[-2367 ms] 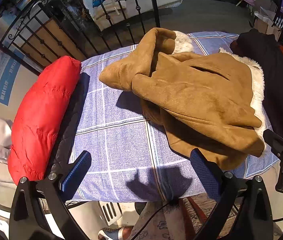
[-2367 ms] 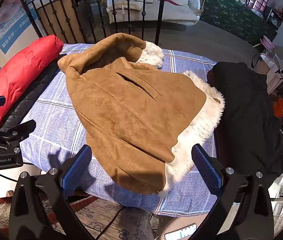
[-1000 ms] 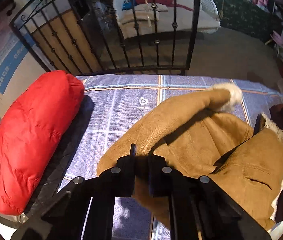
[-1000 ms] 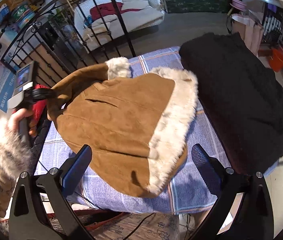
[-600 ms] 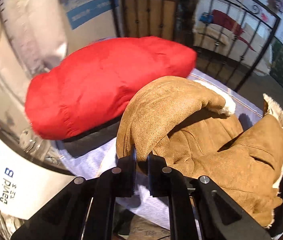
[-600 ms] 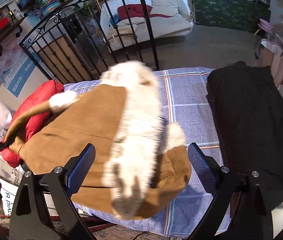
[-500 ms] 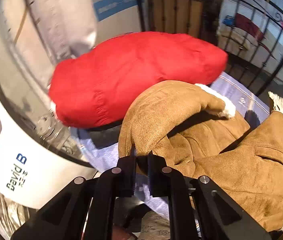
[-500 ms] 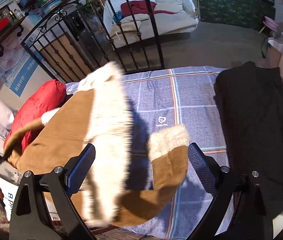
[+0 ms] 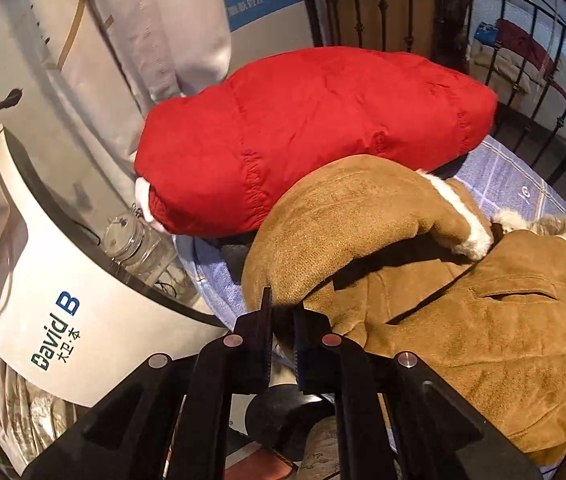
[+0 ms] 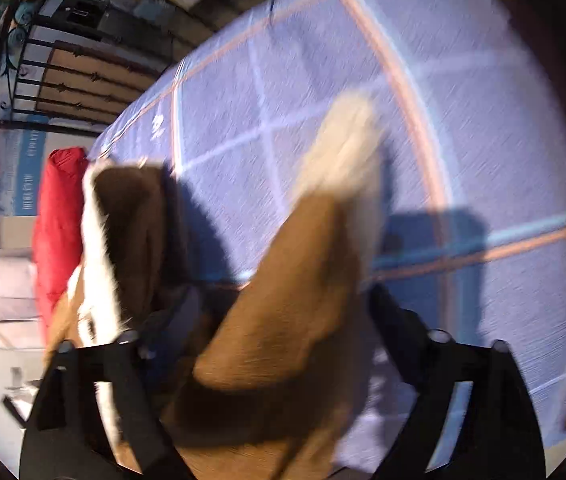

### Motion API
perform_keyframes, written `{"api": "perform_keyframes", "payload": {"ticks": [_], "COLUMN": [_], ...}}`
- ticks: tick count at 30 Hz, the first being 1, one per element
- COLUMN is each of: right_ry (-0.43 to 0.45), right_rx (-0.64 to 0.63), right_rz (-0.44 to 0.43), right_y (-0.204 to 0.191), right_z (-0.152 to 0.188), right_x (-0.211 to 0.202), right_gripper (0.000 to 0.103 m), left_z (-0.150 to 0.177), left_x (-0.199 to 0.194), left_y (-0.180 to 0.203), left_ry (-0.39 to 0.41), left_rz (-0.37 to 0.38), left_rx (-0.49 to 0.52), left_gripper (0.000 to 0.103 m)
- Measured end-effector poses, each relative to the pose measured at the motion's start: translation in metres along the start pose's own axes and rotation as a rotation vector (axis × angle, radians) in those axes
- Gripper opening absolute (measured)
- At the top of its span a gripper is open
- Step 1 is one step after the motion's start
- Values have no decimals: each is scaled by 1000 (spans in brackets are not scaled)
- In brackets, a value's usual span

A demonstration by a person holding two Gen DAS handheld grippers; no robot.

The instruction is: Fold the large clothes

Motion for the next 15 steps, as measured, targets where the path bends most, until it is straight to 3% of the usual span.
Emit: {"api": "perform_keyframes", "payload": {"ticks": [1, 2, 4, 6, 11, 15], "right_ry": [-20, -10, 46, 165, 513, 766], "right_rx": [-16, -13, -17, -118, -283, -349], "right_rz": [13, 0, -54, -14, 41, 66], "right_y": [-7, -10, -21, -38, -80, -107], "right_z": [4, 5, -1, -22, -73, -74], "right_x": [6, 6, -8, -51, -210, -324], "right_gripper": [28, 15, 15, 14, 13, 13], "left_z": [-2, -5, -13, -29, -83, -130], "left_x": [-4, -9, -23, -41, -91, -138], "left_y": [7, 16, 36, 58, 117, 146], "left_ry": [8, 17, 43, 88, 218, 294], "left_rz": [20, 43, 97, 160, 340, 492], "left_rx": [13, 26, 49, 67, 71, 1], "left_gripper": [9, 9, 9, 9, 9, 9]}}
Point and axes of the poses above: each gripper's, at about its wrist camera, not at the fingertips, and x roughly the way its jaws point, y to its right, z to its underside, the point moved 3 cm from there along x, roughly the way its jaws point, and after that the axes turned 14 degrees about -x, right-handed, at the moved point
